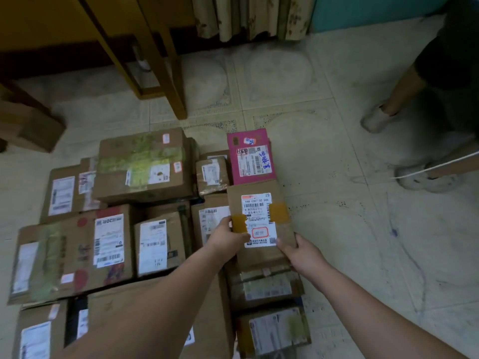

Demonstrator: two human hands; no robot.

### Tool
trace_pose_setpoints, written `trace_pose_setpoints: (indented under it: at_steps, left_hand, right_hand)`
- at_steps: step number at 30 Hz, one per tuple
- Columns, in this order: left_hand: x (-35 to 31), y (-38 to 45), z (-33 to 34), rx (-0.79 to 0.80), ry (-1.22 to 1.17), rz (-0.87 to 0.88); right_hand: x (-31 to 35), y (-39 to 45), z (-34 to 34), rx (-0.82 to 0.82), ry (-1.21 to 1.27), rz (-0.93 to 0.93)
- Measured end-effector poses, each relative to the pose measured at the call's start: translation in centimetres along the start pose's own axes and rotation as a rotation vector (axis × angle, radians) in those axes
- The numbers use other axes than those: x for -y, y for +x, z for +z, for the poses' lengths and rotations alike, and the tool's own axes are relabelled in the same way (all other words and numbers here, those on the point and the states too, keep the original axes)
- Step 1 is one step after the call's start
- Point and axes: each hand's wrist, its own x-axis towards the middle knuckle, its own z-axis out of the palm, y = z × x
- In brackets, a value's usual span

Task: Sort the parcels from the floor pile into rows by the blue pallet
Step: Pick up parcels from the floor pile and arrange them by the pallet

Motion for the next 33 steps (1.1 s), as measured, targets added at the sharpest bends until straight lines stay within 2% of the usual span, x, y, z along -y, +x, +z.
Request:
trace_pose_setpoints:
  at_steps: [6, 9, 12, 15, 18, 21, 28, 33]
  left_hand:
    - [1.9, -0.2, 0.7, 0.052, 0.065, -0.001]
    - [2.3, -0.9, 0.0, 0.064, 0.213, 0.068]
    - [2.4, -2.2, -2.5, -0.022, 0.472, 0.168]
    - [2.3, -5.1, -6.9, -0.129, 0.592, 0.249]
    - [1.2, -10.6, -13.5, -0.216, 0.672, 0.284]
    - [0.1, -19.1, -21.5, -0.34, 0.69, 0.298]
    - [0.2, -43.2, -40.1, -0.617, 0.659, 0.321]
    - [8.2, -60.8, -52.9, -0.818, 0.675, 0.307]
  right_hand:
    - [-0.2, 1.3, 1.7, -0.047, -0.165, 0.082]
    - [-0.3, 1.2, 1.8, -0.043, -0.274, 0.159]
    - [0.4, 0.7, 1.2, -0.164, -0.426, 0.226]
    - [4.1, -1.8, 1.3, -0.275, -0.608, 0.194]
    - [12.0, -6.7, 2.7, -0.312, -0.755, 0.063]
    - [22.3, -14.7, 6.0, -0.255, -0.841, -0.141]
    - [43.1, -41.8, 18.7, -0.217, -0.878, -0.639]
    - [50.6, -58.8, 31.8, -0.174, -0.896, -0.909]
